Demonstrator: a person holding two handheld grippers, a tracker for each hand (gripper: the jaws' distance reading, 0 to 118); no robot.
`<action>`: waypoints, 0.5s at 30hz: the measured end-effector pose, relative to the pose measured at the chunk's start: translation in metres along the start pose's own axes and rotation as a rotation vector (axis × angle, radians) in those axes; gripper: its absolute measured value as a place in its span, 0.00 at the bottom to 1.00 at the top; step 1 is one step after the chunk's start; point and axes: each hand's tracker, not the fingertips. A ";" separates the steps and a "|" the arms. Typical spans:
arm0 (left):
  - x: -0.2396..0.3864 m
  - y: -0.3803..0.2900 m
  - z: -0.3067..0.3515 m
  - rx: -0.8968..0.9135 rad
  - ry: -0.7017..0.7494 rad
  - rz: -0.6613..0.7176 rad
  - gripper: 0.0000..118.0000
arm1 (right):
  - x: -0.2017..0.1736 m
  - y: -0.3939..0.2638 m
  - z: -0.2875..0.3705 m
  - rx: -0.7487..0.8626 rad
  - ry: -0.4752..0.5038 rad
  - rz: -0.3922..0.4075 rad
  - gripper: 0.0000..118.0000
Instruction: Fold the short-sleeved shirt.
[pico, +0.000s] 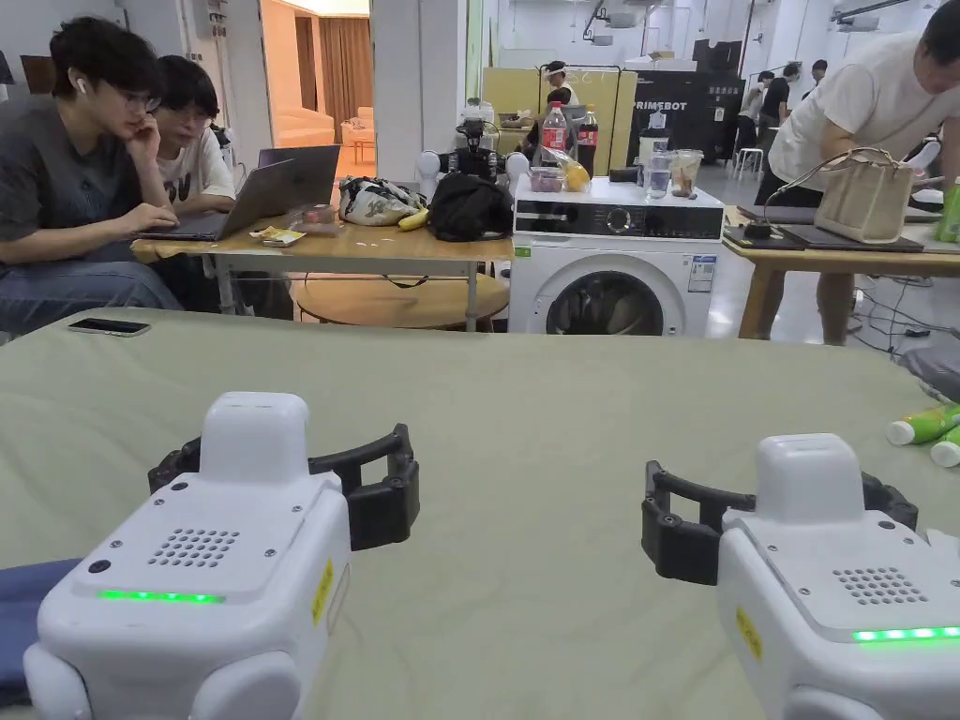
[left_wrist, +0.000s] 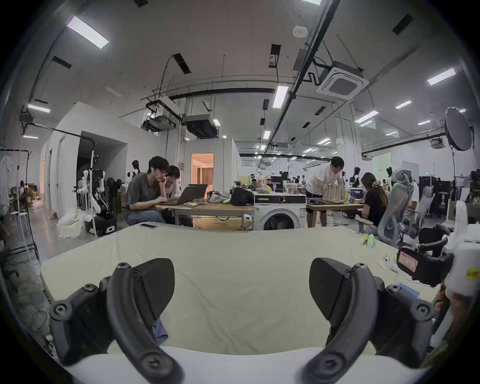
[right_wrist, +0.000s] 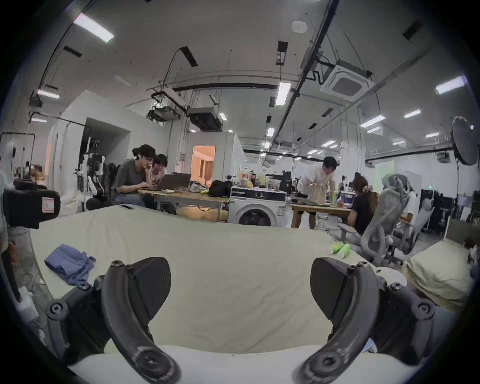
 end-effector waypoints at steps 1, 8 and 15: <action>0.000 0.001 0.000 0.000 -0.004 0.003 0.89 | -0.001 0.001 0.000 0.001 -0.006 -0.002 0.92; 0.001 0.000 0.002 -0.020 -0.003 -0.016 0.89 | 0.004 0.005 0.003 0.011 0.010 -0.059 0.92; 0.002 0.000 0.006 -0.003 -0.022 0.015 0.90 | 0.000 0.002 -0.002 -0.034 0.022 -0.079 0.92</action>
